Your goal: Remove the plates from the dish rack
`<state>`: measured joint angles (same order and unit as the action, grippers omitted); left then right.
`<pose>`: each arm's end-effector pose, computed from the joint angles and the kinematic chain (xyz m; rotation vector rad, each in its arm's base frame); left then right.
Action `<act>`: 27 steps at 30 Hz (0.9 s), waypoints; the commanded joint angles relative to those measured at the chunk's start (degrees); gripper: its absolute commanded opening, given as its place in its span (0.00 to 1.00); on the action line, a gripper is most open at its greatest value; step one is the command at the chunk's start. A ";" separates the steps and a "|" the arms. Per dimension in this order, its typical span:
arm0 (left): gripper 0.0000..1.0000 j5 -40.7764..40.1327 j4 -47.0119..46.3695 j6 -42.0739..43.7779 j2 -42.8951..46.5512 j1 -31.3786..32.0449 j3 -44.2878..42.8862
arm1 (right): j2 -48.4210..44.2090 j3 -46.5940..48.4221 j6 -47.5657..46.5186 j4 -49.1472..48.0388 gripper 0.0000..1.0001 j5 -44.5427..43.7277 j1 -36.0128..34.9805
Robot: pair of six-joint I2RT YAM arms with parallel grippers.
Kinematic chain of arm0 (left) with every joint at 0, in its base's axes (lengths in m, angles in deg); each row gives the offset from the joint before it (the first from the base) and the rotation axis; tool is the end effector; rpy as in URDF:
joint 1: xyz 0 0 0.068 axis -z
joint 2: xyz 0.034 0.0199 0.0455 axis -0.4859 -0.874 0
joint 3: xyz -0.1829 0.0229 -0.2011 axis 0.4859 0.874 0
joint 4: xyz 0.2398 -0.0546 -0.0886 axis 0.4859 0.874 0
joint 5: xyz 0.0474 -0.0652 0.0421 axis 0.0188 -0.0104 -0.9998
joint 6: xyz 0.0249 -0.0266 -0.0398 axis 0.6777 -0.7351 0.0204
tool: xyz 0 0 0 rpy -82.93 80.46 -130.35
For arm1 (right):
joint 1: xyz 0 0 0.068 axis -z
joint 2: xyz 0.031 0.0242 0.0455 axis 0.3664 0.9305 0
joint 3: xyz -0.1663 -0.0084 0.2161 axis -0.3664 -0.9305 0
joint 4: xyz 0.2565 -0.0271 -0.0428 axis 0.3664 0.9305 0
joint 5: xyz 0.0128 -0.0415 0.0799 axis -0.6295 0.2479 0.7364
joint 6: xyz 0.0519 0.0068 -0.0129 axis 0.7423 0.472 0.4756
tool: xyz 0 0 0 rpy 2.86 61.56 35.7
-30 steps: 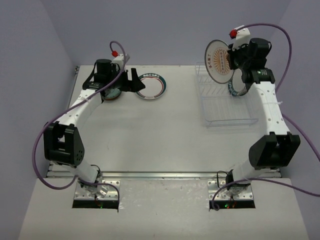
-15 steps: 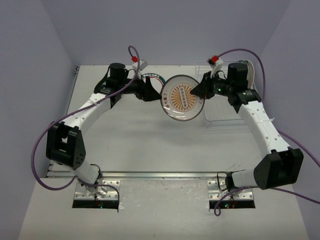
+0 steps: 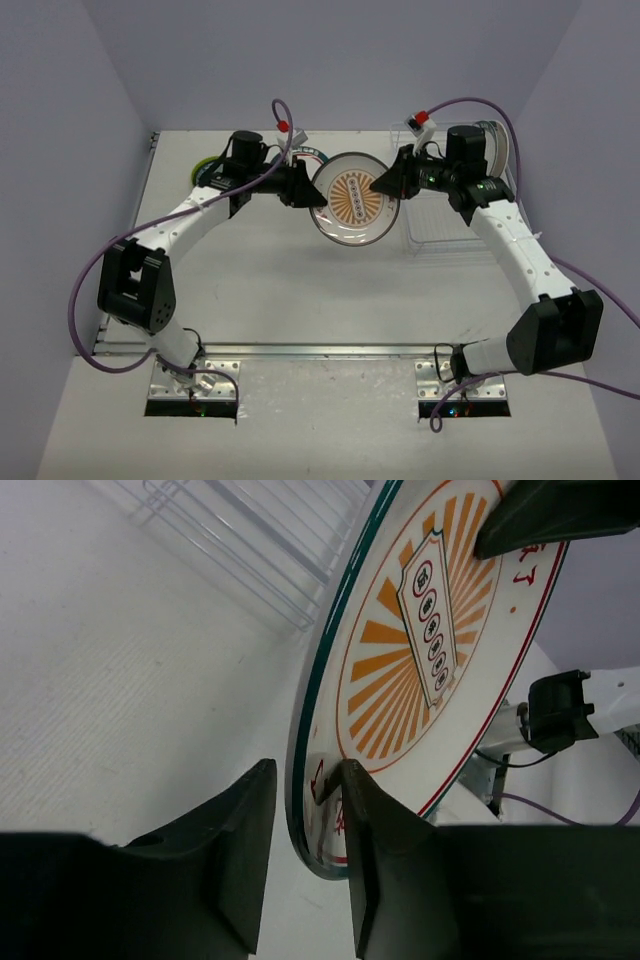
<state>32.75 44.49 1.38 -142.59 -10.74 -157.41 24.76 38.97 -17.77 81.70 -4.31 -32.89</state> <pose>0.3419 -0.1425 0.3059 0.7363 1.9395 -1.2014 0.3049 0.0853 0.3503 -0.3769 2.0030 1.0286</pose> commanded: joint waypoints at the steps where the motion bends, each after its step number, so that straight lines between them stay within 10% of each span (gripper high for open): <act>1: 0.11 0.23 0.06 1.40 -2.21 0.30 -2.04 | -0.90 1.70 1.70 -3.04 0.07 -1.02 -0.56; 10: 0.00 -6.72 1.86 -1.27 -9.58 -5.58 -7.73 | -2.04 -0.98 1.78 -1.00 0.95 -17.86 0.84; 27: 0.04 -18.52 -0.01 -9.64 -28.43 -15.17 -24.78 | -2.70 -2.97 4.04 -0.35 0.99 -26.62 15.43</act>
<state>15.46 49.69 -5.64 -168.90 -27.08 -177.02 24.00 35.95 -12.84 82.84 -27.18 -17.35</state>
